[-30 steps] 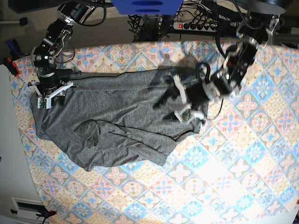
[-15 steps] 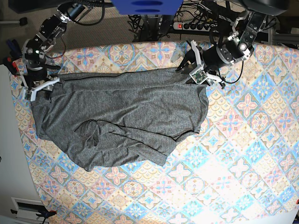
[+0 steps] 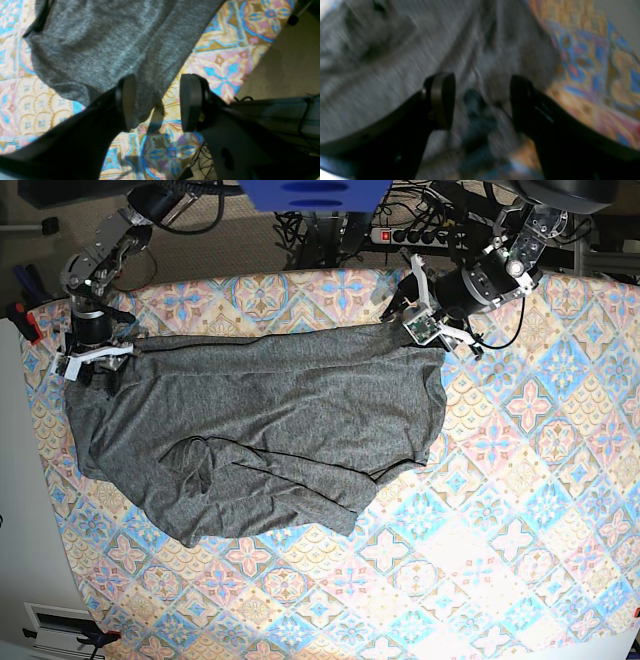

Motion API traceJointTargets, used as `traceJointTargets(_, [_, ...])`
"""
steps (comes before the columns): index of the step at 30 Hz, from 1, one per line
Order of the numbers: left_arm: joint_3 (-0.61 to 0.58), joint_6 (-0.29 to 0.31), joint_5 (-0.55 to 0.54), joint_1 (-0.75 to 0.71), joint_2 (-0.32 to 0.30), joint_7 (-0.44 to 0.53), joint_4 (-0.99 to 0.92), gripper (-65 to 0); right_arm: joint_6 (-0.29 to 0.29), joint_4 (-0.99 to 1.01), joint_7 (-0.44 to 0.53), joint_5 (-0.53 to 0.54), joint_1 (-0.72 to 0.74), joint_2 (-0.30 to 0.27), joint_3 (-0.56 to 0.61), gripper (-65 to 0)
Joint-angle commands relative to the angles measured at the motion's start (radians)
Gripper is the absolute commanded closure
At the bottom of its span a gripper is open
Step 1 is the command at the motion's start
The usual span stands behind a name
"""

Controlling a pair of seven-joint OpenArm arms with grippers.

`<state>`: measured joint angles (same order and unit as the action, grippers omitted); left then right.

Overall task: Layout the t-shirt on the table in an organized manner, then fold the t-shirt properly
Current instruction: 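Grasp the shirt edge with the left gripper beside the right gripper's edge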

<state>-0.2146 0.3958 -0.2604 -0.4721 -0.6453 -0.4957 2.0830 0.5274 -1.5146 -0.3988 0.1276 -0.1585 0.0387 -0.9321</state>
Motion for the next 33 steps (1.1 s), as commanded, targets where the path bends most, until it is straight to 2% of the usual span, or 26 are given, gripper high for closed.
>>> traceJointTargets(1, [0.005, -0.002, -0.006, 0.002, -0.009, 0.018, 0.021, -28.1, 0.003, 0.003, 0.019, 0.008, 0.004, -0.012, -0.003, -33.8])
traceJointTargets(5, [0.005, -0.002, -0.006, 0.002, -0.009, 0.016, 0.021, -28.1, 0.003, 0.069, 0.022, 0.008, 0.004, -0.018, -0.040, -33.8])
traceJointTargets(11, [0.005, -0.002, -0.006, 0.003, -0.008, 0.016, 0.021, -28.1, 0.003, 0.174, 0.024, 0.008, 0.004, -0.122, -0.074, -33.8])
traceJointTargets(13, [0.005, -0.002, -0.006, 0.003, -0.008, 0.016, 0.021, -28.1, 0.003, 0.200, 0.024, 0.008, 0.004, -0.139, -0.075, -33.8])
traceJointTargets(33, [0.005, -0.004, -0.006, 0.002, -0.006, 0.015, 0.021, -27.9, 0.003, 0.199, 0.022, 0.004, 0.084, -0.141, -0.071, -33.8])
